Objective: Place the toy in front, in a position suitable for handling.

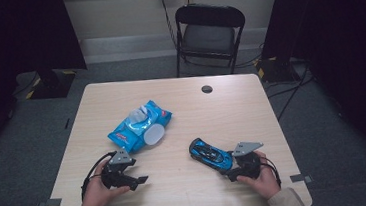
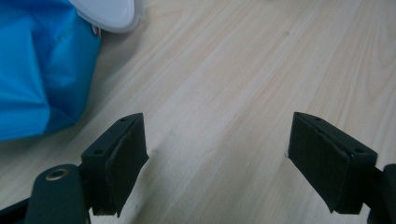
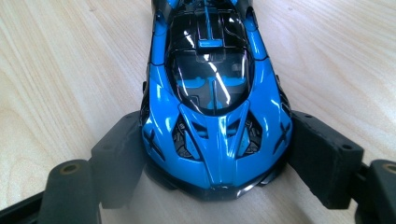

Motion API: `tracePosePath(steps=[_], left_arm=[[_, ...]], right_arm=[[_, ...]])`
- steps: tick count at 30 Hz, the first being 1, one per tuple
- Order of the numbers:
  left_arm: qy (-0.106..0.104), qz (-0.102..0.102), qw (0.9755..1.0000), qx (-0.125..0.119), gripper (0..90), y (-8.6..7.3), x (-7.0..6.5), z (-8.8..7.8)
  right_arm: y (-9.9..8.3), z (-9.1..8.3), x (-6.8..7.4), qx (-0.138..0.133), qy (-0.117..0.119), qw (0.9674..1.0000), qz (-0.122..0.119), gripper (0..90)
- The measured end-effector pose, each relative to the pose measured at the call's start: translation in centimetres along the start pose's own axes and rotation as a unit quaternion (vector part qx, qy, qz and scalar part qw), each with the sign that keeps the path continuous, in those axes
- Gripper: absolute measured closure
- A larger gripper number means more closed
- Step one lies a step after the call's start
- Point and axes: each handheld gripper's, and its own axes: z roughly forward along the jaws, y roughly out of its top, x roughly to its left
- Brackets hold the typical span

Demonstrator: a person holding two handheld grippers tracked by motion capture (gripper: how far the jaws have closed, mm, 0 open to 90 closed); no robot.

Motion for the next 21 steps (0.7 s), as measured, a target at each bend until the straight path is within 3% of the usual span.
tracePosePath(steps=[10, 21], left_arm=[[0.011, -0.006, 0.9998, -0.015, 19.6, 1.7, 0.8, -0.9], [0.032, -0.012, 0.9992, -0.022, 19.5, 3.9, 3.0, -2.1]], right_arm=[[0.0, 0.0, 0.0, 0.0, -0.001, 1.0, 0.0, 23.5], [0.0, 0.0, 0.0, 0.0, -0.001, 1.0, 0.0, 23.5]])
